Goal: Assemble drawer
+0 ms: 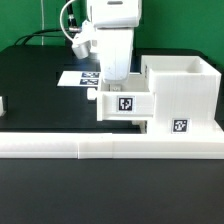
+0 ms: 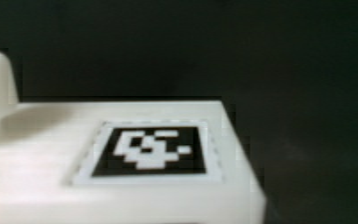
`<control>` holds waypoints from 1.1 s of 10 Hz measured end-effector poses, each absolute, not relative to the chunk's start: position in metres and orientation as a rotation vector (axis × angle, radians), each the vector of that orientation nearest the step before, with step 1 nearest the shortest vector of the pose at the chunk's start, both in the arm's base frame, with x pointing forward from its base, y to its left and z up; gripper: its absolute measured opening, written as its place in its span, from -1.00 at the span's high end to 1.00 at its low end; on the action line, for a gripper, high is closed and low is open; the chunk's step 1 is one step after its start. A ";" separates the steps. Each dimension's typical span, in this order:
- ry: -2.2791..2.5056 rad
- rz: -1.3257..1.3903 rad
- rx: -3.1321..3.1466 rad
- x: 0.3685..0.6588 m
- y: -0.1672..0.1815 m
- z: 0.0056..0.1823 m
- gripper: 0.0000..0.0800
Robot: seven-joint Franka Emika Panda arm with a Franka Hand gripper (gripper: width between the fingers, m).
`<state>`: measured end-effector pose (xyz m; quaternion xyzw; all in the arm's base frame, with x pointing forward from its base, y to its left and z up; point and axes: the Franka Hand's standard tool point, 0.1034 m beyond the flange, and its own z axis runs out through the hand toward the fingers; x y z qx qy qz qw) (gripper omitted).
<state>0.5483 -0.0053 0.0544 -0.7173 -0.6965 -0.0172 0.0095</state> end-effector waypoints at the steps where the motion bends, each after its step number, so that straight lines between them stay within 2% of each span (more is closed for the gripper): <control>1: -2.173 -0.054 -2.241 0.548 -0.006 0.054 0.89; 11: -2.260 -0.032 -2.192 0.546 -0.014 0.054 0.89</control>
Offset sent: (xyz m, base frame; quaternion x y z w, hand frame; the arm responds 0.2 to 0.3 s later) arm 0.0000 0.0000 0.0000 0.0000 0.0000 0.0000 1.0000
